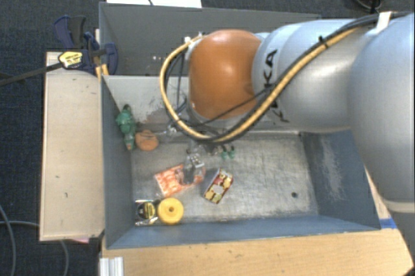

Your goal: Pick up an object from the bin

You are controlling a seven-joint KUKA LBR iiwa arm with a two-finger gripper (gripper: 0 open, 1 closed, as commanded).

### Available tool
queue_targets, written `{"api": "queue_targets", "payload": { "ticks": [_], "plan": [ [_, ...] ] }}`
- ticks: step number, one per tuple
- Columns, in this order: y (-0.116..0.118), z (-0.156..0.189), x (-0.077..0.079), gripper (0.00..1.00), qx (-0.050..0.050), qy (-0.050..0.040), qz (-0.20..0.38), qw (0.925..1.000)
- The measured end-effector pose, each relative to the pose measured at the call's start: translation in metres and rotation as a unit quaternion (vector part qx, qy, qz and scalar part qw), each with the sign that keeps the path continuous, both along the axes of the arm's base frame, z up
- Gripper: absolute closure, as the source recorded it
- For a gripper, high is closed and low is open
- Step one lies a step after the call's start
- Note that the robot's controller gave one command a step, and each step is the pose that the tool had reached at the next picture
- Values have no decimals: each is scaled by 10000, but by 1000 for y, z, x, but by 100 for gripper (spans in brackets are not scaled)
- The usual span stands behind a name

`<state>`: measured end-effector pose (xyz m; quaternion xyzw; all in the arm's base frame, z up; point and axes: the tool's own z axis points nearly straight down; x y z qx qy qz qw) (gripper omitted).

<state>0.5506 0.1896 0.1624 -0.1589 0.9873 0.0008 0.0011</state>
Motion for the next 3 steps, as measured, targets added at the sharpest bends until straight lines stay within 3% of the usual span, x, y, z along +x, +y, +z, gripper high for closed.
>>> {"api": "queue_targets", "payload": {
  "ticks": [1, 2, 3],
  "plan": [
    [-25, -88, 27, 100, 5, 10, 62, 10000],
    [-25, -88, 27, 100, 5, 10, 58, 10000],
    [-13, 76, 27, 100, 9, -48, 295, 9996]
  ]
}}
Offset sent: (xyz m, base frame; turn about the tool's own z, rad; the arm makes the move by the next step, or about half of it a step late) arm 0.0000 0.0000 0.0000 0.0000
